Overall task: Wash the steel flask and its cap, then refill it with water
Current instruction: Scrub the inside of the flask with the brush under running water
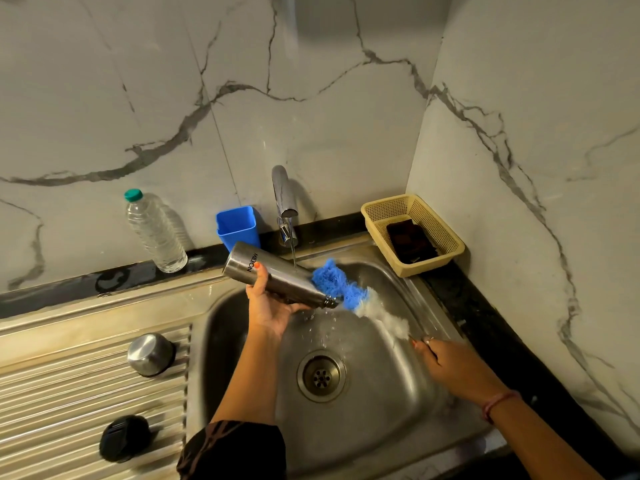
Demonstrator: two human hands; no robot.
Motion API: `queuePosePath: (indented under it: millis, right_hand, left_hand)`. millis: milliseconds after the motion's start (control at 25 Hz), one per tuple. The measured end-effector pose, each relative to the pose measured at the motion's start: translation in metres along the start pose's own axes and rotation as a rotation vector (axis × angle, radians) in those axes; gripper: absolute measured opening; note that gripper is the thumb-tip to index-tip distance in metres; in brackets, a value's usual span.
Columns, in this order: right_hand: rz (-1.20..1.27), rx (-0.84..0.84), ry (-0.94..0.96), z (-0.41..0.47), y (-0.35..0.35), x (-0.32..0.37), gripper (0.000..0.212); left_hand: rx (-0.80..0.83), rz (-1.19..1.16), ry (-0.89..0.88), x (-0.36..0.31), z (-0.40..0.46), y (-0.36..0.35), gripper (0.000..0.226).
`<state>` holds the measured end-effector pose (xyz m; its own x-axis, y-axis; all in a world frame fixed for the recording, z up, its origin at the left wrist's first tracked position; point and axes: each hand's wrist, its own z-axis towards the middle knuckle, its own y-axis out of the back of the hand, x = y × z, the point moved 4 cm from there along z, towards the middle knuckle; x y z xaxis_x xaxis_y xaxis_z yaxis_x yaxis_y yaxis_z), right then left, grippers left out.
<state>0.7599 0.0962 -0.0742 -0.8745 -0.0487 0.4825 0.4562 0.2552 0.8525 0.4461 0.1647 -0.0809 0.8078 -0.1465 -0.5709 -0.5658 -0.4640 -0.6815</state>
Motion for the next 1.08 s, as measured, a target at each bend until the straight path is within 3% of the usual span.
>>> queuePosePath:
  millis: [160, 280, 360, 480, 760, 840, 920, 1080]
  right_hand:
    - [-0.118, -0.051, -0.022, -0.007, 0.010, -0.003, 0.035]
    - [-0.168, -0.090, -0.047, -0.016, 0.014, 0.007, 0.038]
    - [-0.126, -0.105, -0.035, -0.020, 0.014, 0.019, 0.047]
    - [0.009, -0.069, -0.039, -0.022, 0.010, 0.043, 0.036]
    - [0.051, 0.093, -0.013, -0.038, -0.003, 0.090, 0.044]
    - [0.050, 0.114, 0.016, -0.048, 0.000, 0.096, 0.046]
    - [0.043, 0.111, 0.044, -0.055, 0.005, 0.105, 0.048]
    - [-0.042, 0.011, 0.081, -0.051, 0.008, 0.131, 0.049]
  left_hand:
    - [-0.010, -0.002, -0.036, -0.016, -0.005, -0.001, 0.126]
    - [-0.042, -0.033, -0.055, -0.024, -0.009, 0.004, 0.093]
    - [-0.067, -0.034, -0.060, -0.028, -0.012, 0.008, 0.084]
    - [-0.099, -0.045, -0.047, -0.033, -0.017, 0.018, 0.085]
    - [-0.184, -0.121, -0.050, -0.038, -0.035, 0.023, 0.086]
    - [-0.204, -0.153, -0.050, -0.042, -0.039, 0.023, 0.098]
    - [-0.211, -0.168, -0.053, -0.046, -0.041, 0.022, 0.108]
    - [-0.223, -0.145, -0.057, -0.045, -0.045, 0.023, 0.107]
